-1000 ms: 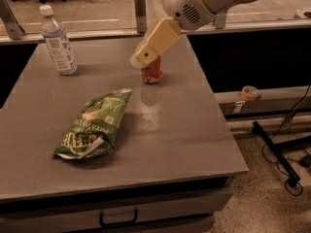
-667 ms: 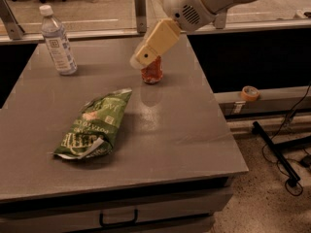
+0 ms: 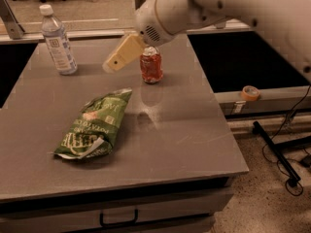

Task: Pick blue plastic bottle

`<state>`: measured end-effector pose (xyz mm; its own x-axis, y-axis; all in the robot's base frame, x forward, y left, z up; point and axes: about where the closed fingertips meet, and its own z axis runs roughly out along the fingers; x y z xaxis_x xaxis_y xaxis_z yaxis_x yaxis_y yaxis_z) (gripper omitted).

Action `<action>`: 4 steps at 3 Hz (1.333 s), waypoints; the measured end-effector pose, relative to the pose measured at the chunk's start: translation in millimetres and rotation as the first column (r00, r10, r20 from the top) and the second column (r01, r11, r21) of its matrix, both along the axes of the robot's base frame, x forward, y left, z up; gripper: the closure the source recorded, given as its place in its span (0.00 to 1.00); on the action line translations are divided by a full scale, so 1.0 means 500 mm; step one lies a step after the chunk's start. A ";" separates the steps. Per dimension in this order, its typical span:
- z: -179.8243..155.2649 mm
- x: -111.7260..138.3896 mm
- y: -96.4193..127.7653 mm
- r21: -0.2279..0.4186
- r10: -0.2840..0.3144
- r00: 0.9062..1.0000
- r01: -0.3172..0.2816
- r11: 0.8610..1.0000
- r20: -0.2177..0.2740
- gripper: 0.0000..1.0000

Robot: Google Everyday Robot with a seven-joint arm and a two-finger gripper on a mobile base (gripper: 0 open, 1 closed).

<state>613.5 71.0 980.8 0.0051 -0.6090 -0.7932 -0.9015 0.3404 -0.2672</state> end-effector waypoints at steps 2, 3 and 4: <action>-0.086 0.101 0.188 0.076 0.039 0.998 -0.036 0.996 -0.041 0.00; -0.117 0.140 0.269 0.152 0.039 0.997 -0.028 0.988 -0.071 0.00; -0.132 0.180 0.332 0.260 0.032 0.998 -0.017 0.965 -0.051 0.00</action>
Offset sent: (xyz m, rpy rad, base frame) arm 0.0811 0.1547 -0.0661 0.1408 0.0838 0.0668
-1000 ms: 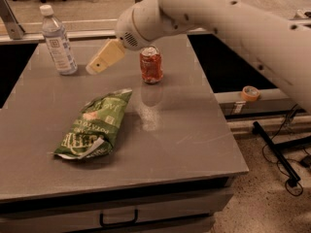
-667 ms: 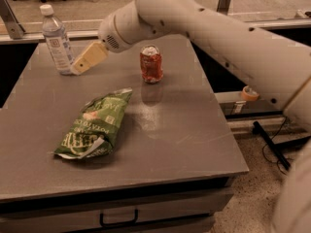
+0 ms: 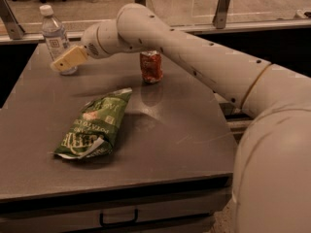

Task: Pick blue plastic bottle

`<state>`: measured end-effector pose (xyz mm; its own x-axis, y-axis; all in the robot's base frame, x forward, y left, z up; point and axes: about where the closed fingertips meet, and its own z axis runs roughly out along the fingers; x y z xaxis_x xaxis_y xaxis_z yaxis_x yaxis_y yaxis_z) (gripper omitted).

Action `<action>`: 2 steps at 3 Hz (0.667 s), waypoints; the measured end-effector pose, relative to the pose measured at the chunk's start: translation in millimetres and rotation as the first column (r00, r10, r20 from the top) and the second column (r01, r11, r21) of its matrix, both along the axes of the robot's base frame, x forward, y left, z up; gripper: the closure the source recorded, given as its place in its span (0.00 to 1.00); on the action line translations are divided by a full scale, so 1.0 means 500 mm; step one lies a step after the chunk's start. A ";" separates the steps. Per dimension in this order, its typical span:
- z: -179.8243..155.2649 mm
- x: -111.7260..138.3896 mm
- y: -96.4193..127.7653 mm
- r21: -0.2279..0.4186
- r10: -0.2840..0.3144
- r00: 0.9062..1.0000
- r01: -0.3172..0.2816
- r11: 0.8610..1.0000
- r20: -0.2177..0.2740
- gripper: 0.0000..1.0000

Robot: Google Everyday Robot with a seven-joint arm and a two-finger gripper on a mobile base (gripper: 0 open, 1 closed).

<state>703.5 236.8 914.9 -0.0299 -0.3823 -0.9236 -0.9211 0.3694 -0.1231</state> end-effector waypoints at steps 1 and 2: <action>0.015 0.030 0.053 0.075 -0.047 0.997 0.043 0.996 0.054 0.00; 0.037 0.054 0.097 0.090 -0.067 0.993 0.058 0.994 0.097 0.18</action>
Offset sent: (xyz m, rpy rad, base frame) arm 0.0445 0.0721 0.0332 0.0942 -0.1590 -0.0877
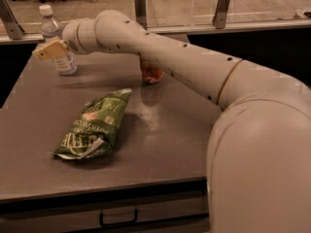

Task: Pick blue plastic bottle

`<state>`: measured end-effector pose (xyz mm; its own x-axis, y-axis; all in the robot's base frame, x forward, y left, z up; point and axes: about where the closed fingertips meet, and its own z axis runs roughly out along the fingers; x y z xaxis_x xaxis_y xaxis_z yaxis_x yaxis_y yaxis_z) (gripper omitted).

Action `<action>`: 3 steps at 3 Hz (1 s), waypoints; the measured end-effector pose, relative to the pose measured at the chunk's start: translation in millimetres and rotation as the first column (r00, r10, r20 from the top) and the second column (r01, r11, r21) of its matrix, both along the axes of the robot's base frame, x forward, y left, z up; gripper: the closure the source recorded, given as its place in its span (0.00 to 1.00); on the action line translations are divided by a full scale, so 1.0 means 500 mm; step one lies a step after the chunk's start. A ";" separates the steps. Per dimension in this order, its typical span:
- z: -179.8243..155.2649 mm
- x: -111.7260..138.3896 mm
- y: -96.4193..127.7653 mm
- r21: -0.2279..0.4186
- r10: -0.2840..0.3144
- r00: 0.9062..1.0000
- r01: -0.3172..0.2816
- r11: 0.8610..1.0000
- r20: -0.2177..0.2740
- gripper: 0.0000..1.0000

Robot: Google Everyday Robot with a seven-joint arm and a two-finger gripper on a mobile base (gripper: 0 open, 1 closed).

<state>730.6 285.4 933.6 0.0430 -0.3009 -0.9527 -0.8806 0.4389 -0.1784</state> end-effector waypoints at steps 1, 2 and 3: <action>0.009 0.011 0.033 -0.009 0.010 1.000 -0.010 1.000 0.010 0.40; 0.018 0.013 0.050 -0.017 0.034 0.999 -0.034 0.999 0.026 0.65; 0.073 -0.003 0.022 -0.005 0.048 0.997 -0.047 0.999 0.053 0.88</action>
Offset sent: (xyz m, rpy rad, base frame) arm 0.0093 0.0304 0.0156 -0.0263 -0.0515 0.0566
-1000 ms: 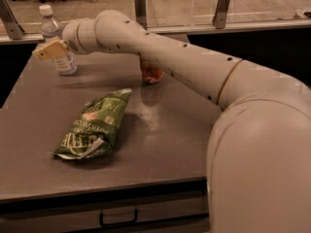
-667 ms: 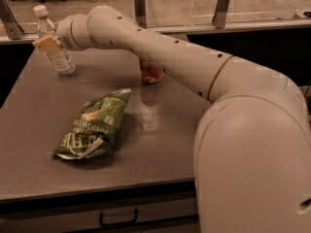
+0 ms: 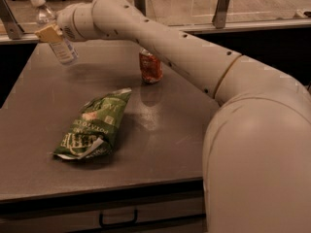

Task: Pick blue plastic bottle

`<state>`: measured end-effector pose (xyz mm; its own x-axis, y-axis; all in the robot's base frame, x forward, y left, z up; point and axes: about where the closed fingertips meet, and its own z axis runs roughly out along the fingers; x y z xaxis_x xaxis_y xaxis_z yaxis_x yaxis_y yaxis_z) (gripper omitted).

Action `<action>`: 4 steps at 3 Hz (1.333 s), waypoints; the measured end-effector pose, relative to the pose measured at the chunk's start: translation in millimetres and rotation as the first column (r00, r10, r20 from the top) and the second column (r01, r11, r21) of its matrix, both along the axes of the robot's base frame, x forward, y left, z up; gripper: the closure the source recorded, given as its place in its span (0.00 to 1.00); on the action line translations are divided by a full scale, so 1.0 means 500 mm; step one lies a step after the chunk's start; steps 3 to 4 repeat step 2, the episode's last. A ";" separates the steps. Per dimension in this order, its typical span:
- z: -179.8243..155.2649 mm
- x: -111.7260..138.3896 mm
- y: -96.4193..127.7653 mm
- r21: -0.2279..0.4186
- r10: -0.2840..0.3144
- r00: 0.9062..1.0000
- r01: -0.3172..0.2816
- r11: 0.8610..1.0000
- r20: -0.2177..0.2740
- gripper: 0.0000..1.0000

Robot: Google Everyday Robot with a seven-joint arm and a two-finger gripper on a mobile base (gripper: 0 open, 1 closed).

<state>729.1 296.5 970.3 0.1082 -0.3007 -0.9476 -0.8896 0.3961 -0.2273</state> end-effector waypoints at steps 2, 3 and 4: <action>0.067 -0.035 -0.078 0.031 -0.002 1.000 0.001 1.000 0.017 1.00; 0.067 -0.035 -0.078 0.031 -0.002 1.000 0.001 1.000 0.017 1.00; 0.067 -0.035 -0.078 0.031 -0.002 1.000 0.001 1.000 0.017 1.00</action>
Offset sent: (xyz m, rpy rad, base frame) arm -0.0163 -0.0228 0.0266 0.0213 -0.0153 0.0098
